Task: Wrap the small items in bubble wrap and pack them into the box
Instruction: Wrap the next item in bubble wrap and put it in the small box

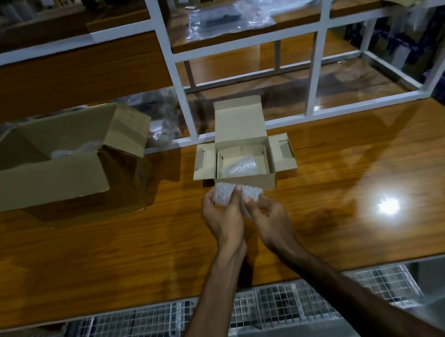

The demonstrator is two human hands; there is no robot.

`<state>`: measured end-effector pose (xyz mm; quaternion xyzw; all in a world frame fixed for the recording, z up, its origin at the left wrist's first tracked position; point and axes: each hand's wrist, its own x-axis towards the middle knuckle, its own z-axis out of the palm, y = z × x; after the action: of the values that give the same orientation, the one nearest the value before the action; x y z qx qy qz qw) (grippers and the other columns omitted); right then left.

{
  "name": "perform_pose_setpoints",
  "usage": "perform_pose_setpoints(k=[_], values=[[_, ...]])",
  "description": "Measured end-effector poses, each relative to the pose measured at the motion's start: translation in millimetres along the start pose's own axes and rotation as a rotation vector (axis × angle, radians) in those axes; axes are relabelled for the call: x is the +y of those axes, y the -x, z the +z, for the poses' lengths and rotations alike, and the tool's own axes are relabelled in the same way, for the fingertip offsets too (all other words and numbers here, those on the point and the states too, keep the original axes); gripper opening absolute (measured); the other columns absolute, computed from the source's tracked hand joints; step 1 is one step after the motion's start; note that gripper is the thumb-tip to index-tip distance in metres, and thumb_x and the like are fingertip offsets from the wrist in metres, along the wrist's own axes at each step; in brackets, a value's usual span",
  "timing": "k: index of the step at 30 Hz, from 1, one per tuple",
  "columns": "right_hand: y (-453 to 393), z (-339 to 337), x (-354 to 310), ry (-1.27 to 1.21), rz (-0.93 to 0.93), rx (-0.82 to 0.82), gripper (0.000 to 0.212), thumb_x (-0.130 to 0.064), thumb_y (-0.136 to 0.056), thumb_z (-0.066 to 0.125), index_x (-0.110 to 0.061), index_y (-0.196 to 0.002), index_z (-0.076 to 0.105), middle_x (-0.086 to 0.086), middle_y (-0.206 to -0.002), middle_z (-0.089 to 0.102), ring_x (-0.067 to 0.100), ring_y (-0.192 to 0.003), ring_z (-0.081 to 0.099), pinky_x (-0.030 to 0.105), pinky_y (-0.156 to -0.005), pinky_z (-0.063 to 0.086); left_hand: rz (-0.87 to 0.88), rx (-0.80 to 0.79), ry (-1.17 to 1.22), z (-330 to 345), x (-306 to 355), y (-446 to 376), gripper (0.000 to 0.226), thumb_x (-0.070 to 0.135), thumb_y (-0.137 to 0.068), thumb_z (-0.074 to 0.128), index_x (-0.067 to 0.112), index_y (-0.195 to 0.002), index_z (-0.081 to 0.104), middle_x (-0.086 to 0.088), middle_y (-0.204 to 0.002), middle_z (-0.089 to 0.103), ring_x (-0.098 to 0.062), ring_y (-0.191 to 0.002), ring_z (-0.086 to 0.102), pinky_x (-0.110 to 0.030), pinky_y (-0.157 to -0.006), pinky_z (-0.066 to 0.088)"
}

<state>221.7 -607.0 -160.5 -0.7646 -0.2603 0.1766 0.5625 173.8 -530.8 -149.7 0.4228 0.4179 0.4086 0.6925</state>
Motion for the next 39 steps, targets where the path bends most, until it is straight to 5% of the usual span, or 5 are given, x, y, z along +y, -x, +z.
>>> perform_pose_setpoints(k=[13,19,23,28,39], values=[[-106.5,-30.3,-13.8,0.051,-0.029,0.086,0.036,-0.040,-0.101,0.064,-0.010,-0.081,0.070,0.002,-0.077,0.073,0.010,-0.066,0.071,0.028,-0.058,0.056,-0.043,-0.627,-0.466,38.6,63.3,-136.7,0.041,0.008,-0.090,0.078,0.013,-0.130,0.068,-0.003,-0.124,0.071,-0.024,-0.115,0.070,-0.049,-0.092,0.063],[-172.7,-24.6,-37.2,-0.107,0.233,-0.324,0.063,-0.046,-0.092,0.076,-0.027,-0.143,0.044,0.006,-0.122,0.069,0.023,-0.092,0.078,0.036,-0.078,0.063,0.035,-0.929,-0.797,73.0,86.7,-204.9,0.045,0.007,-0.093,0.073,0.010,-0.138,0.065,-0.005,-0.136,0.066,-0.023,-0.118,0.066,-0.045,-0.097,0.061],[-201.4,-14.7,-42.3,-0.210,0.116,-0.477,0.064,-0.032,-0.091,0.080,-0.032,-0.147,0.047,0.004,-0.133,0.066,0.024,-0.113,0.072,0.042,-0.089,0.062,0.173,-1.074,-0.948,90.1,96.0,-237.5,0.043,0.006,-0.094,0.072,0.010,-0.136,0.068,0.000,-0.137,0.066,-0.011,-0.118,0.063,-0.021,-0.086,0.057],[-224.9,6.2,-30.1,-0.276,0.200,-0.324,0.086,-0.041,-0.081,0.088,-0.032,-0.153,0.042,0.008,-0.142,0.060,0.029,-0.117,0.070,0.050,-0.089,0.063,0.173,-0.995,-0.922,99.4,89.3,-261.8,0.061,0.005,-0.089,0.078,0.004,-0.146,0.058,-0.012,-0.139,0.066,-0.022,-0.126,0.065,-0.040,-0.105,0.056],[-247.0,-0.7,-10.0,-0.361,0.256,-0.214,0.027,-0.027,-0.097,0.073,-0.018,-0.122,0.066,0.008,-0.117,0.074,0.022,-0.100,0.077,0.037,-0.083,0.065,0.364,-0.898,-1.034,62.1,73.8,-245.3,0.074,0.015,-0.078,0.090,0.014,-0.144,0.059,0.010,-0.129,0.058,-0.008,-0.118,0.056,-0.020,-0.091,0.050]])
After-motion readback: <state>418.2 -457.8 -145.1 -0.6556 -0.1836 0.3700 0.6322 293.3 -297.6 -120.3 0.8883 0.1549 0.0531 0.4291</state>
